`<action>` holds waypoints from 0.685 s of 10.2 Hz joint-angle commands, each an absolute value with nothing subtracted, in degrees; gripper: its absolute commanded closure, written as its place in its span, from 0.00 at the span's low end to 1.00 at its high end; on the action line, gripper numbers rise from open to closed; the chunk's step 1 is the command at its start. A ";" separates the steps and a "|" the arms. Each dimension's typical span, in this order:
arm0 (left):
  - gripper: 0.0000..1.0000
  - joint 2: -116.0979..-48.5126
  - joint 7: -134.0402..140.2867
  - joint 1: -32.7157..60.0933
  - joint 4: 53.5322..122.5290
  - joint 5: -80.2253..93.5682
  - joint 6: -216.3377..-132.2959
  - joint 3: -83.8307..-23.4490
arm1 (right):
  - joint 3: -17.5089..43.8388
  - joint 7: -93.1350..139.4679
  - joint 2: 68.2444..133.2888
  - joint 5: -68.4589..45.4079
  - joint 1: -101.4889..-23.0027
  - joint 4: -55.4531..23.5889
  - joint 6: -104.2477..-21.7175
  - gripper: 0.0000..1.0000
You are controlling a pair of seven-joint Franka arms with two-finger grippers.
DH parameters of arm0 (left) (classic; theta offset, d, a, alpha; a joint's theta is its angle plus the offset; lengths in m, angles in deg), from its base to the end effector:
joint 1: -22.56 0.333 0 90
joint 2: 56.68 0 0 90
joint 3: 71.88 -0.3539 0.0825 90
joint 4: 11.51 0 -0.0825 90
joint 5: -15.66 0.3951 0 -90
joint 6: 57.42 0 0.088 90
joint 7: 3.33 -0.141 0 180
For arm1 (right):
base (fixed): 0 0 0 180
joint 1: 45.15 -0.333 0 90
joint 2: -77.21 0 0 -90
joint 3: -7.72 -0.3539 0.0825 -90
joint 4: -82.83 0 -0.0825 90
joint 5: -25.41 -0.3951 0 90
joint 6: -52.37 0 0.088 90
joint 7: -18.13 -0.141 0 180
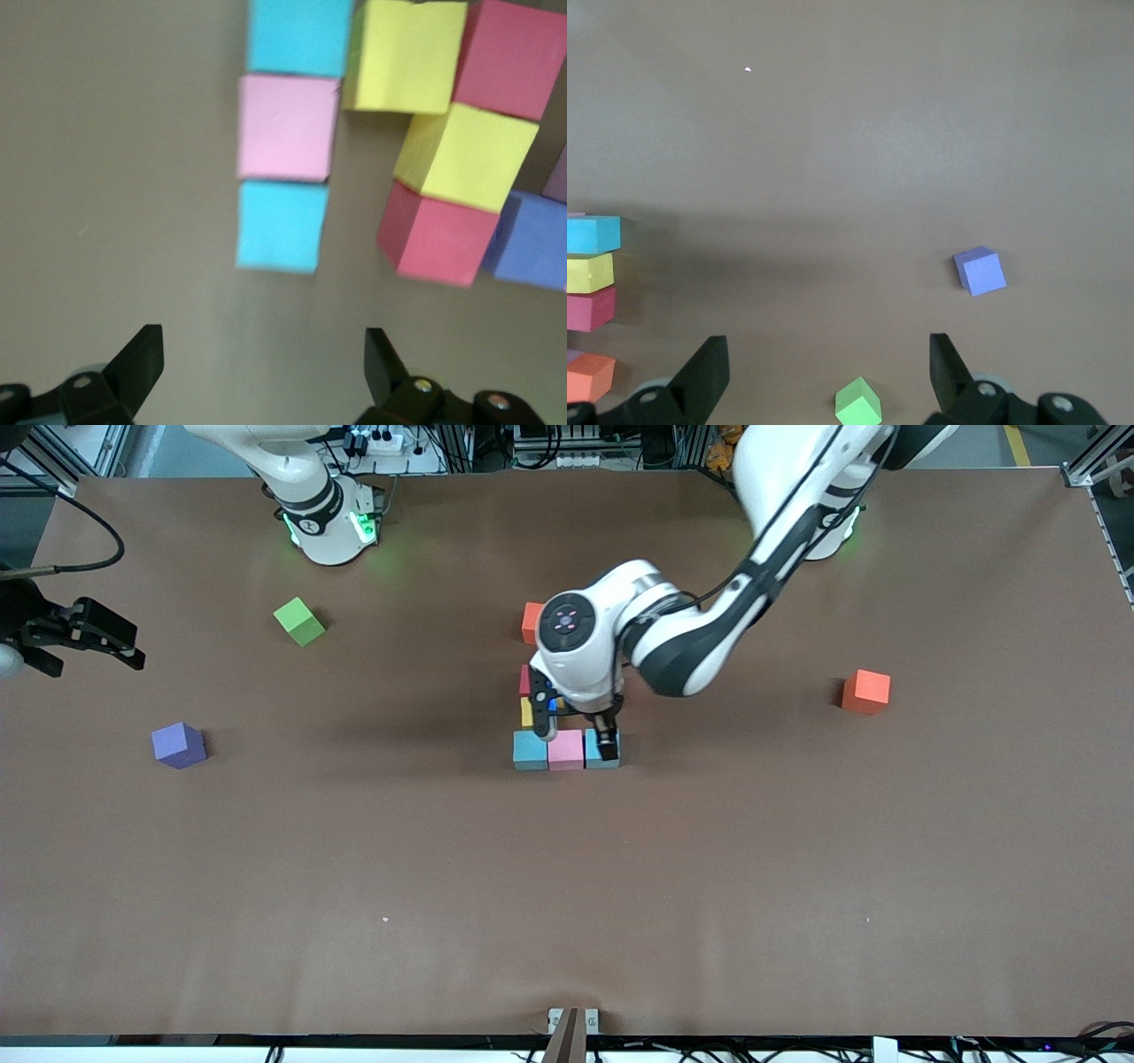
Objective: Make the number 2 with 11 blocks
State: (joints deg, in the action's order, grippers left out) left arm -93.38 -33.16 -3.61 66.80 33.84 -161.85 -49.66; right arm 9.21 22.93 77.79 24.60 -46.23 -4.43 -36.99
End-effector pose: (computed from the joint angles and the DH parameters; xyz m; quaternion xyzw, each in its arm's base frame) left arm 0.5522 -0.4842 0.3438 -0.7589 0.6467 0.0617 0.0448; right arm 0.5695 -0.0020 0.6448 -0.9991 -0.0385 -0.0136 0.0063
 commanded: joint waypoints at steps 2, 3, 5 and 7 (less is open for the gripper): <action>0.00 -83.69 -30.42 6.62 68.30 29.82 -158.24 -49.55 | 8.77 21.91 78.71 25.58 -45.85 -2.61 -37.28 0.00; 0.00 -81.84 -27.87 9.61 68.12 28.68 -157.18 -49.55 | 8.68 21.83 78.97 25.32 -46.29 -1.39 -36.40 0.00; 0.00 -78.15 -20.50 15.59 68.12 27.97 -154.64 -49.73 | 8.42 21.91 78.97 25.32 -46.47 -0.76 -33.94 0.00; 0.00 -75.42 -16.09 19.21 68.04 27.79 -151.91 -49.99 | 8.68 21.91 78.88 25.32 -46.20 0.38 -33.94 0.00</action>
